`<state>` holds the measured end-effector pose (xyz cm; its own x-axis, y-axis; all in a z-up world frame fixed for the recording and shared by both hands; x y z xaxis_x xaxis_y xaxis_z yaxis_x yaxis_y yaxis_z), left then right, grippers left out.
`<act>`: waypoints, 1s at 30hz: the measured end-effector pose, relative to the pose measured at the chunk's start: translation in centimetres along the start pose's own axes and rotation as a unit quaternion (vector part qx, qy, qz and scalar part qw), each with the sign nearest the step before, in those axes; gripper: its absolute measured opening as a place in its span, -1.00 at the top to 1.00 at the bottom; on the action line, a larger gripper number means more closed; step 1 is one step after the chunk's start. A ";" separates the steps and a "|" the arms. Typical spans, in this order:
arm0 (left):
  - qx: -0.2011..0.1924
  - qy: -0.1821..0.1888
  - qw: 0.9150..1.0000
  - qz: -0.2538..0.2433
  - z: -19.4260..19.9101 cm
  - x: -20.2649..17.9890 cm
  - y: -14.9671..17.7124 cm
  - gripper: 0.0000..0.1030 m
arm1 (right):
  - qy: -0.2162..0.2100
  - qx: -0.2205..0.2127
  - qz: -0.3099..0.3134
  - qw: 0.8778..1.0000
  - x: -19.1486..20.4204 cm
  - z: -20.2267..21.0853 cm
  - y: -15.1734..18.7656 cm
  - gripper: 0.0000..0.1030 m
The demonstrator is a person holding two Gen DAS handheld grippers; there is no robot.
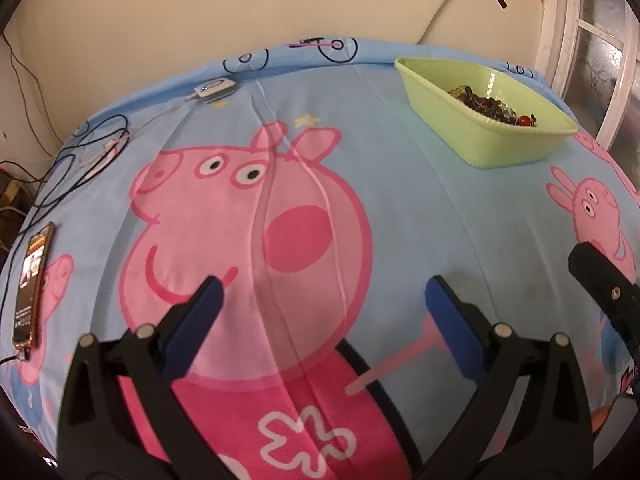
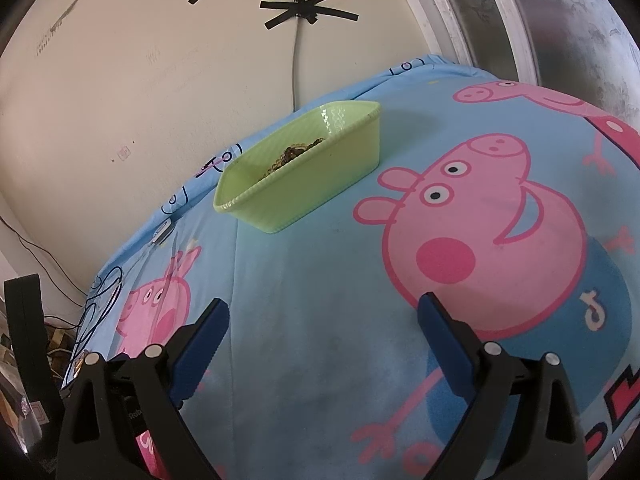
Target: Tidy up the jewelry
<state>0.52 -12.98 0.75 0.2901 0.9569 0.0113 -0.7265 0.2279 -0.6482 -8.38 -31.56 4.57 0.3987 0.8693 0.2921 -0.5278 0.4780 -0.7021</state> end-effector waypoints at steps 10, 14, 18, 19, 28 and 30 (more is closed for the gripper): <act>0.004 0.004 1.000 -0.003 -0.1 0.0 0.0 -0.88 | -0.001 0.000 -0.001 1.000 -0.1 0.0 0.0 -0.41; 0.007 0.004 1.000 -0.007 -0.2 -0.2 0.0 -0.88 | -0.001 0.000 -0.001 1.000 0.0 0.0 0.0 -0.41; 0.006 0.003 1.000 -0.007 -0.1 -0.4 0.0 -0.88 | -0.001 -0.001 -0.001 1.000 0.0 0.0 0.0 -0.41; 0.006 0.003 1.000 -0.007 -0.1 -0.4 0.1 -0.88 | -0.001 -0.001 -0.001 1.000 0.0 0.0 0.0 -0.41; -0.005 0.024 1.000 -0.016 0.2 -0.6 0.0 -0.88 | -0.003 -0.001 -0.003 1.000 -0.1 0.0 0.1 -0.41; -0.017 0.032 0.999 -0.027 0.7 -1.0 0.2 -0.88 | -0.003 -0.001 -0.002 1.000 -0.1 0.0 0.1 -0.41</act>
<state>-0.32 -13.77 1.11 0.3677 0.9299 -0.0009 -0.6880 0.2714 -0.6731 -8.48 -31.60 4.52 0.3972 0.8679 0.2983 -0.5243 0.4814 -0.7024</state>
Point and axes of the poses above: each gripper's, at about its wrist camera, not at the fingertips, and z roughly against the way its jaws point, x to its left, y to its underside, the point moved 1 cm from there along -z, roughly the way its jaws point, and after that the axes turned 5 degrees about y, right-handed, at the moved point
